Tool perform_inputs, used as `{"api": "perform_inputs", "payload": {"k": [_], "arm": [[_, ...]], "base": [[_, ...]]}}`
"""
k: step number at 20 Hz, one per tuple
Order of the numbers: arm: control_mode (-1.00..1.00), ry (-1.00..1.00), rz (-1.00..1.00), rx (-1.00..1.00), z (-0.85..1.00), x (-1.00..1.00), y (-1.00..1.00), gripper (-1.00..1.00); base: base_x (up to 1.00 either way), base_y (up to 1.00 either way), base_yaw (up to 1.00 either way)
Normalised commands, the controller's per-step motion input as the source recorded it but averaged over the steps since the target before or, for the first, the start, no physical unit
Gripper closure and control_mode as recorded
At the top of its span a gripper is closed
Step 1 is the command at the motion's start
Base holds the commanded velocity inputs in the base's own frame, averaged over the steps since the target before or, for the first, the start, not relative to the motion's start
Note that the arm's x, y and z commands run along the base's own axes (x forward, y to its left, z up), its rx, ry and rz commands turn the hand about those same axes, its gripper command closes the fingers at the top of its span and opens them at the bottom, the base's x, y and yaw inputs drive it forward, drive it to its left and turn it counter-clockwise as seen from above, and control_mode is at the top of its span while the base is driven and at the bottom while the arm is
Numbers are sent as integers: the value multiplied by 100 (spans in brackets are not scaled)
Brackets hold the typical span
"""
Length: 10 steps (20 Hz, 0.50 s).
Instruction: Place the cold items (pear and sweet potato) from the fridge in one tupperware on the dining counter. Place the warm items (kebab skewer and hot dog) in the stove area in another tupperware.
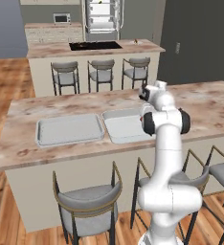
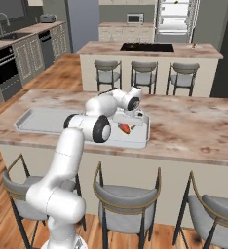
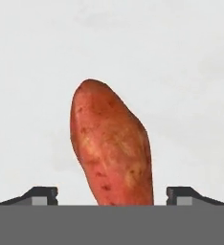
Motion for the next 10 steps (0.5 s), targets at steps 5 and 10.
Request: {"api": "perform_inputs", "payload": {"k": [5,10], "arm": [[-100,-25,0,1,-4,-54,28,-100],[-100,-12,-3,0,18,-60,35,-100]], "base": [[0,0,0],[0,0,0]]}}
